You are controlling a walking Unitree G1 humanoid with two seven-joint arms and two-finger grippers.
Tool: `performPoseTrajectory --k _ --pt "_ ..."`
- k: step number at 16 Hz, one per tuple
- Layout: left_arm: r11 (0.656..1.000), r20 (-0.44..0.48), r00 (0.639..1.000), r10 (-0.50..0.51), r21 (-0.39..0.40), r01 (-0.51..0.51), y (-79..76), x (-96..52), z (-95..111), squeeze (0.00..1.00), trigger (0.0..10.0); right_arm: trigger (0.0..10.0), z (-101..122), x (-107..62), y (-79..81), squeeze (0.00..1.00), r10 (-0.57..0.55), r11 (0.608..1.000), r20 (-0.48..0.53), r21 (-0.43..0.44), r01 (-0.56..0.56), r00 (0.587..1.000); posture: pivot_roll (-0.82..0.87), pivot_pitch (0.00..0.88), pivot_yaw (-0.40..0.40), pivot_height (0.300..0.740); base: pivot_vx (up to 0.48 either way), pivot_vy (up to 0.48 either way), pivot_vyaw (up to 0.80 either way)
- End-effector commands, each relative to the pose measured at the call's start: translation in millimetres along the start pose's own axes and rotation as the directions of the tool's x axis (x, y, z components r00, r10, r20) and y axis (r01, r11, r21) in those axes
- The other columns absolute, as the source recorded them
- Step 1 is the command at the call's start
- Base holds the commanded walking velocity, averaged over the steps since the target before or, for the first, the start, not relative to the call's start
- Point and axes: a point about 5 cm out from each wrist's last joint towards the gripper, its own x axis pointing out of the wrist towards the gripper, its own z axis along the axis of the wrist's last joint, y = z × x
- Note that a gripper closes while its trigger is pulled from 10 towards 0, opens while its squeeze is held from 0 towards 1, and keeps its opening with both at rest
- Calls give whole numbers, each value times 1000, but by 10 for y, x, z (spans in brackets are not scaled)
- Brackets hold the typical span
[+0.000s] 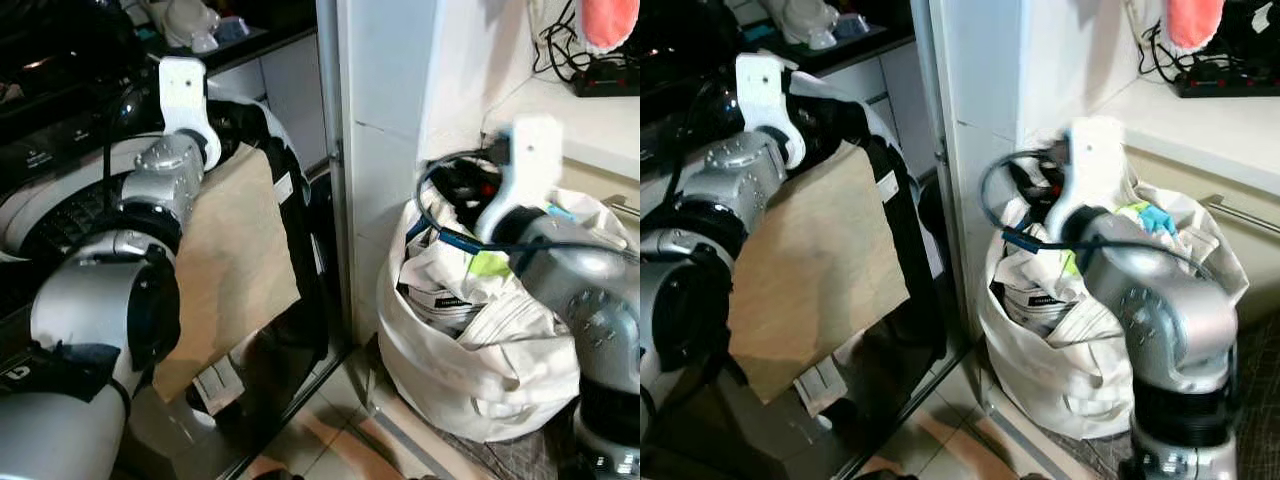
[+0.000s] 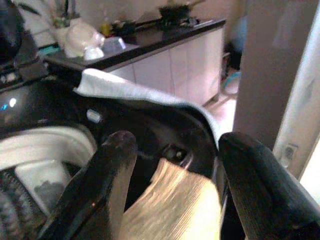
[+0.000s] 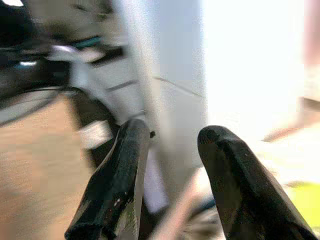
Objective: Clothes washing
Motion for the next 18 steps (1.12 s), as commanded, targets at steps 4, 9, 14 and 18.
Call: performPoseTrajectory --k 4,9,14,18 --pt "1000 46 999 1 -20 0 4 -136 -124 0 10000 10000 -146 -44 -140 0 -204 975 25 -85 206 979 -108 0 116 740 0 0 0" --pt "966 149 957 -250 103 236 -404 -763 -479 0 10000 10000 -411 -165 -72 0 -204 959 32 -193 206 978 -91 0 108 740 0 0 0" --pt "987 95 983 -158 -9 159 -382 -1004 -659 0 10000 10000 -468 -204 25 0 -153 985 32 -70 155 988 -73 0 94 740 0 0 0" --pt "972 131 963 -235 11 235 -515 -1079 -511 0 10000 10000 -499 -184 66 0 -152 976 78 -147 162 985 -65 0 87 740 0 0 0"
